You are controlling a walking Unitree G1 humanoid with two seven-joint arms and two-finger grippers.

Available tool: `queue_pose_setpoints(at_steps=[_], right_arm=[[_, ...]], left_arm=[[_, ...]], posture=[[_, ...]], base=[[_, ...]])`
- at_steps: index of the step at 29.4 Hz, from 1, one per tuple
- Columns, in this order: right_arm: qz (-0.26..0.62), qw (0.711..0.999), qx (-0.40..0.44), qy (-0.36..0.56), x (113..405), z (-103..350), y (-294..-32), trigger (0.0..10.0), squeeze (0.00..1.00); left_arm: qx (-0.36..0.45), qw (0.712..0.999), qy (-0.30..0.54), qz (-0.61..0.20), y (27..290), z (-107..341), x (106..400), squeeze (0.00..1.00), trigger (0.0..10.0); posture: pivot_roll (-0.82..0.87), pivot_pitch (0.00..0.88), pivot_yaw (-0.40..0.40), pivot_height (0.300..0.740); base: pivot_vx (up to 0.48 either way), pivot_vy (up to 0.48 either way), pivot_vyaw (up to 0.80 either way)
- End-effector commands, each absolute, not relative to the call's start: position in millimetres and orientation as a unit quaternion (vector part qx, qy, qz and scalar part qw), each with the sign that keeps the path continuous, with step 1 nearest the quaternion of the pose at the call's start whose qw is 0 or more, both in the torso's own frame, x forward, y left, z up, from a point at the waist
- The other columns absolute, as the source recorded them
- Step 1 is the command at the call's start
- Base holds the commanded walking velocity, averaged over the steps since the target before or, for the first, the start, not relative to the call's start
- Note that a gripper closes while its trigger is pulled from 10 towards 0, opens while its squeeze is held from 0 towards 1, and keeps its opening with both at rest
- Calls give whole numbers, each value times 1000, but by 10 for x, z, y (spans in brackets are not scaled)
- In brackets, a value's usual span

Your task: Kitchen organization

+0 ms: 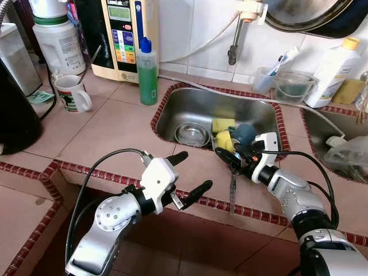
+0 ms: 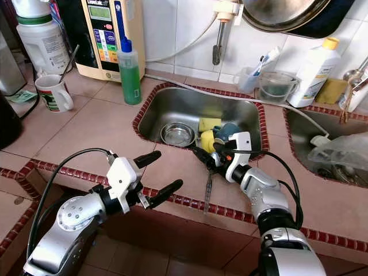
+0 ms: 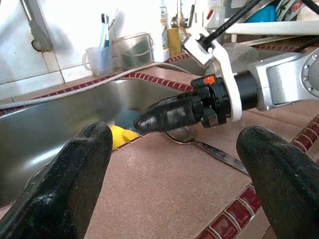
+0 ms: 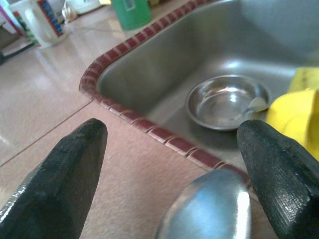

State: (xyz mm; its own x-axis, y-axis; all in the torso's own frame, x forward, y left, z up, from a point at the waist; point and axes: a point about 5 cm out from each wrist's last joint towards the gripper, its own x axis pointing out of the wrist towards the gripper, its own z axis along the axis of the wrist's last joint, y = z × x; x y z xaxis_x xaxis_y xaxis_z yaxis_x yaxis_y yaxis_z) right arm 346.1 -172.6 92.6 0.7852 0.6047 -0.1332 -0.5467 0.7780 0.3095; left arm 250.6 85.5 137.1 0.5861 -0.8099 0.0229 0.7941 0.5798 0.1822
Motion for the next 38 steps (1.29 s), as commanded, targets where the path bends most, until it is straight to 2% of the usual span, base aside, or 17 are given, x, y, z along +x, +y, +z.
queue_pose_setpoints(at_steps=[1,3,4,6,7,8,9,10,11,12,38], right_arm=[[313,934,127,114,3480,947,-1715,10000,0],[311,933,133,122,3472,918,-1707,10000,0],[310,933,134,125,3469,906,-1707,9216,0],[305,933,132,135,3445,857,-1717,4471,0],[302,934,134,137,3439,844,-1725,3961,0],[300,934,136,139,3436,836,-1731,3961,0],[296,935,135,143,3424,811,-1753,1961,0],[296,935,135,143,3424,811,-1753,1961,0],[295,935,133,144,3417,800,-1762,1294,0],[295,936,126,147,3395,772,-1782,0,0],[292,937,106,157,3346,713,-1863,0,0]], left_arm=[[78,887,-58,-451,858,1413,2494,0,10000],[79,887,-58,-451,865,1415,2496,0,10000],[80,887,-58,-450,867,1416,2496,0,10000],[80,887,-58,-450,870,1419,2497,0,10000],[80,888,-59,-450,872,1422,2500,0,10000],[80,888,-59,-449,873,1423,2501,0,10000],[80,888,-59,-449,873,1424,2501,0,10000],[80,888,-59,-449,873,1424,2501,0,10000],[80,888,-59,-449,873,1424,2501,0,10000],[80,888,-59,-450,873,1424,2500,0,10000],[80,888,-62,-449,878,1436,2516,0,10000]], posture=[[40,21,-61,731],[40,21,-61,731],[40,21,-61,731],[41,22,-58,731],[41,21,-58,731],[41,22,-58,731],[41,22,-58,731],[41,22,-58,731],[39,22,-58,731],[38,22,-58,731],[41,5,-62,731]], base=[[0,0,0],[0,0,0],[0,0,0],[0,0,0],[0,0,0],[0,0,0],[0,0,0],[0,0,0],[0,0,0],[0,0,0],[0,0,0]])
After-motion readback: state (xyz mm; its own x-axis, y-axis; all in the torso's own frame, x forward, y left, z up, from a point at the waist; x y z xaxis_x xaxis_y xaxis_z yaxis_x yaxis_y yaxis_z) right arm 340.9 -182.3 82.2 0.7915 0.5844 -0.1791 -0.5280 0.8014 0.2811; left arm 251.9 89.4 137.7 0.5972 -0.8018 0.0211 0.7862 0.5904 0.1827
